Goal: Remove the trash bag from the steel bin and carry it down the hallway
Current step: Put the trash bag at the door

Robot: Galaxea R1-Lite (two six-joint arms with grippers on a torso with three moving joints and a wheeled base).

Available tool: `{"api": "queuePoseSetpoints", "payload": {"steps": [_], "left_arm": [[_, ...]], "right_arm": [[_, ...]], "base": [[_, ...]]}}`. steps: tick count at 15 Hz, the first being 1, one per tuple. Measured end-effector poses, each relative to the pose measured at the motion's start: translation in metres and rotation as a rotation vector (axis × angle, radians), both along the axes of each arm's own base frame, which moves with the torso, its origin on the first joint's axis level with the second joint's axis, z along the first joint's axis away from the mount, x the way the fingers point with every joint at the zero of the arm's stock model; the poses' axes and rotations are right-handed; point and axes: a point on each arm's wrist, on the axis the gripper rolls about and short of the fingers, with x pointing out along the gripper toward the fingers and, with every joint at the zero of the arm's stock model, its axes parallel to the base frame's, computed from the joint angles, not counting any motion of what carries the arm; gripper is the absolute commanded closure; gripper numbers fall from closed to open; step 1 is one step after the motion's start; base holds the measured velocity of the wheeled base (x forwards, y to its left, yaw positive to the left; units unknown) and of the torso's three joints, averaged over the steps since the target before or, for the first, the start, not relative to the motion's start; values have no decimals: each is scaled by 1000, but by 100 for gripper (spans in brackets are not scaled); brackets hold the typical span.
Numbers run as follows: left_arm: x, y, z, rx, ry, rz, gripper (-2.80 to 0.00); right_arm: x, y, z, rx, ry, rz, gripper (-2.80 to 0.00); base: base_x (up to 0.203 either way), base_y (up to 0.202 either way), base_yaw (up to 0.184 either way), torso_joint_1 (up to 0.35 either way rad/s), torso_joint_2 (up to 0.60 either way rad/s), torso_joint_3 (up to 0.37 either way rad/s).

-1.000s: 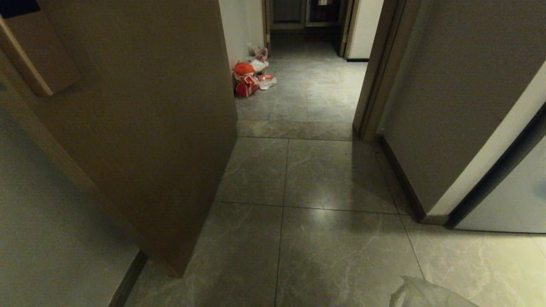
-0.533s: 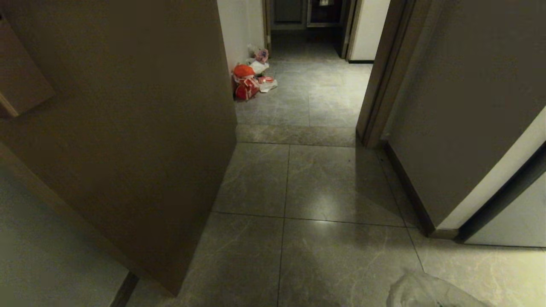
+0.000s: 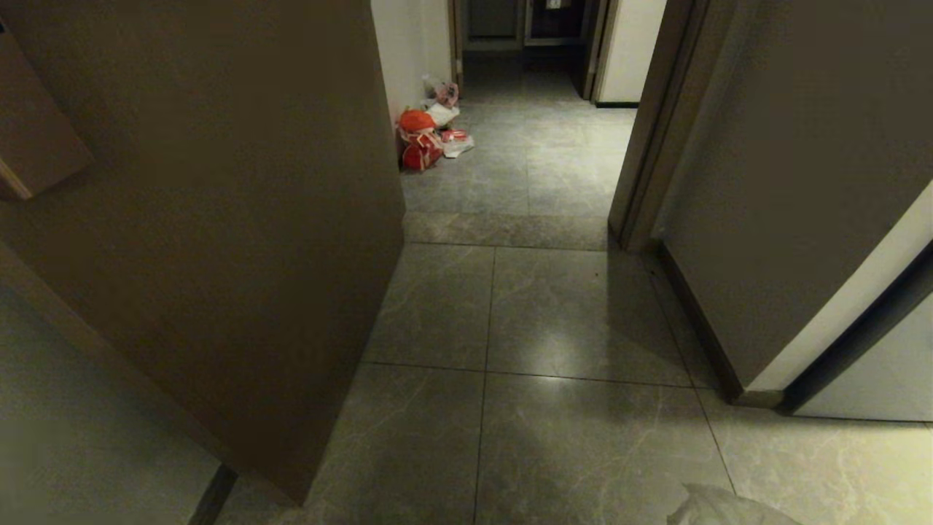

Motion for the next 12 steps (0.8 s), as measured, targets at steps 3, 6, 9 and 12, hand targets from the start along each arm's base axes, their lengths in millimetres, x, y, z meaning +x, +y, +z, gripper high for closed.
{"api": "queuePoseSetpoints", "payload": {"steps": [3,6,9,12], "left_arm": [[0,0,0,0,0,0,0],[0,0,0,-1,0,1,0],[0,0,0,-1,0,0,0],[0,0,0,-1,1,-1,0]], "right_arm": [[0,0,0,0,-1,1,0],[0,0,0,0,0,2,0],[0,0,0,0,1,0,0],[0,0,0,0,1,0,0]], "base": [[2,-60,7,0,2,1],[0,-192,-1,-1,2,3],[0,-177,-1,2,2,3],[0,-31,-1,0,1,1]]}}
